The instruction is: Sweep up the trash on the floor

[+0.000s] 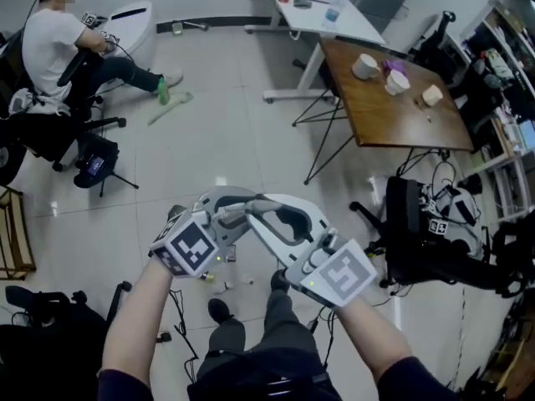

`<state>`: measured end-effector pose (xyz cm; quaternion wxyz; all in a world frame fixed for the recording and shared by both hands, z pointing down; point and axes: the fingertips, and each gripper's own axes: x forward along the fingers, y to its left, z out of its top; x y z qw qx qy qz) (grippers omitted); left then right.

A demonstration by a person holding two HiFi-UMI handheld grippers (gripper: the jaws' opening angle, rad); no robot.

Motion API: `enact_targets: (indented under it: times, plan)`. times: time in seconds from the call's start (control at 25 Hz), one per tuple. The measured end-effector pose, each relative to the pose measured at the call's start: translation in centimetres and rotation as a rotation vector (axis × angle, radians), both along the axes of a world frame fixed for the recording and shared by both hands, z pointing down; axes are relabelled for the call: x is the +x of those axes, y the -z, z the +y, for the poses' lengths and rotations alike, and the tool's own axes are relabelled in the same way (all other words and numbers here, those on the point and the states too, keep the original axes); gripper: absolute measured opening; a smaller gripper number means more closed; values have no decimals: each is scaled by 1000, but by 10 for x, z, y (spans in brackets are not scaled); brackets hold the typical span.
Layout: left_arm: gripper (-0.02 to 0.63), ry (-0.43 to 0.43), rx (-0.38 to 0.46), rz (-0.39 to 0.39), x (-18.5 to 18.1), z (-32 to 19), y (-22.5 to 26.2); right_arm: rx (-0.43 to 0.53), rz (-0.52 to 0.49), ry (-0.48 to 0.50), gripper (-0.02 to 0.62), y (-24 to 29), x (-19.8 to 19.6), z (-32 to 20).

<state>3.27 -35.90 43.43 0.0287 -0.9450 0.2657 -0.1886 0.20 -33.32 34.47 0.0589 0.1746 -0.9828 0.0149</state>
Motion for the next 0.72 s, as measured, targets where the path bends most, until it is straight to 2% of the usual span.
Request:
enact_targets:
  times: [0.16, 0.36, 0.56, 0.72]
  plan:
    - [91, -81, -18, -35, 31, 0, -28, -34, 6, -123, 109, -28, 30, -2]
    - [92, -151, -58, -103, 76, 11, -60, -45, 28, -156, 109, -57, 68, 6]
    - [91, -144, -115, -140, 111, 30, -97, -83, 43, -147, 109, -91, 101, 22]
    - [91, -105, -133, -122, 120, 40, -106, -123, 31, -128, 109, -101, 112, 30]
